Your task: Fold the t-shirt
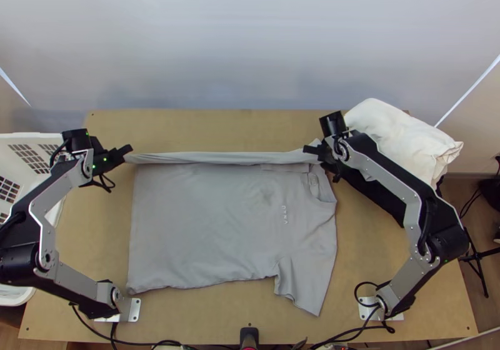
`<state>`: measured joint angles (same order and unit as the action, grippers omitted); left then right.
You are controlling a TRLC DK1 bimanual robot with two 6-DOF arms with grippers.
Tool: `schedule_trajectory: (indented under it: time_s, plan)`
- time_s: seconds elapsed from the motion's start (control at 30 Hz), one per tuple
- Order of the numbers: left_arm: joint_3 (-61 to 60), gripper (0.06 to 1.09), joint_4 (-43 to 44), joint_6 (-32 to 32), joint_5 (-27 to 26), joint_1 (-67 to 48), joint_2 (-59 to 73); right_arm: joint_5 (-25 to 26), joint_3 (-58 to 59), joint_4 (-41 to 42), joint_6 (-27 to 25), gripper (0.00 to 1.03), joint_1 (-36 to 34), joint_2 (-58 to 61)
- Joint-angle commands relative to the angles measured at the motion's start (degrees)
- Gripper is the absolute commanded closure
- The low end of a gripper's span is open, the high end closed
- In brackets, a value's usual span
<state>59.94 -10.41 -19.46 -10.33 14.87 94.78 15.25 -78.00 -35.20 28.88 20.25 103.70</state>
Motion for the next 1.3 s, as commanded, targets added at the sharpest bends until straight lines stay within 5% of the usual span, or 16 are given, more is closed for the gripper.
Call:
schedule_trajectory:
  time_s: [0.0,0.9,0.97,1.1,1.17,1.27]
  plan:
    - [-5.19,1.05,0.04,0.30,-0.40,-0.11,-4.87,0.14,3.82,-0.13,-0.06,1.00,1.19,-2.45]
    - [-15.47,1.05,0.22,0.30,0.75,-3.54,-9.18,2.16,15.77,3.38,1.26,1.00,2.43,-5.35]
    - [-16.00,1.03,0.75,-0.14,1.89,-3.10,-9.70,2.68,16.21,2.51,1.17,0.86,3.04,-5.97]
    - [-16.88,0.42,-1.45,2.24,2.94,-3.18,-10.76,2.77,18.14,2.07,1.35,0.64,3.66,-9.75]
    - [-17.32,0.27,-1.63,3.82,4.97,-3.36,-12.43,2.77,18.76,1.54,1.26,0.53,3.92,-12.38]
    - [-18.37,0.21,-1.80,5.23,4.97,-2.83,-15.33,2.77,19.29,-0.04,1.26,0.38,3.92,-16.78]
